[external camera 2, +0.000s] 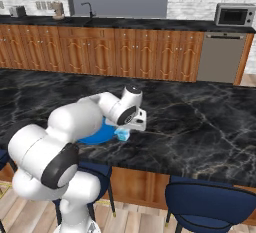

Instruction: Place two yogurt containers on each plate.

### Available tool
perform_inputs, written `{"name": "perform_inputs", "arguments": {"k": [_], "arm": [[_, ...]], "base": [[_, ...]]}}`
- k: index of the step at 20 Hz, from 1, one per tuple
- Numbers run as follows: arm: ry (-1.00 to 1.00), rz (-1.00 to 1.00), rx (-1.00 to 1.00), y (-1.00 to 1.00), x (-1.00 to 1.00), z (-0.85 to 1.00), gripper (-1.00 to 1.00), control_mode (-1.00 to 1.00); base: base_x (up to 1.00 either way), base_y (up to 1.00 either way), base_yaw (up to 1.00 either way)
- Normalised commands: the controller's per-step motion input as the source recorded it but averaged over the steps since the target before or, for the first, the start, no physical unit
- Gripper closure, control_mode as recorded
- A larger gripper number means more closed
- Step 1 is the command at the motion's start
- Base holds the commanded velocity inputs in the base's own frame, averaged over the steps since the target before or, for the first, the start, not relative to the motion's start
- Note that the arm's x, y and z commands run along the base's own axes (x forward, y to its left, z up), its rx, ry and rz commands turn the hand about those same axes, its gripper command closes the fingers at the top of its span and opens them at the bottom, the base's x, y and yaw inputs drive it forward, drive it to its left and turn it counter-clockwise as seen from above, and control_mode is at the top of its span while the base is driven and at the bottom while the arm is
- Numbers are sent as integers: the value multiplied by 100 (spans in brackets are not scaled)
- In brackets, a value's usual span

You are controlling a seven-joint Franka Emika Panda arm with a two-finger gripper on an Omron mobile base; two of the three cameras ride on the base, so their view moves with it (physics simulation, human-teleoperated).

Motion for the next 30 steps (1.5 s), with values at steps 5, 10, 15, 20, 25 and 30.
{"name": "perform_inputs", "arguments": {"k": [5,10,15,20,25,30], "arm": [[1,0,1,68,18,0,100,-100],[0,0,3,52,27,0,100,-100],[0,0,5,44,28,0,100,-100],[2,0,4,32,21,-4,100,-100],[1,0,3,23,0,-16,100,-100],[0,0,4,-1,0,-18,100,-100]], "base": [[0,0,0],[0,0,0],[0,0,0],[0,0,0],[0,0,0],[0,0,0]]}}
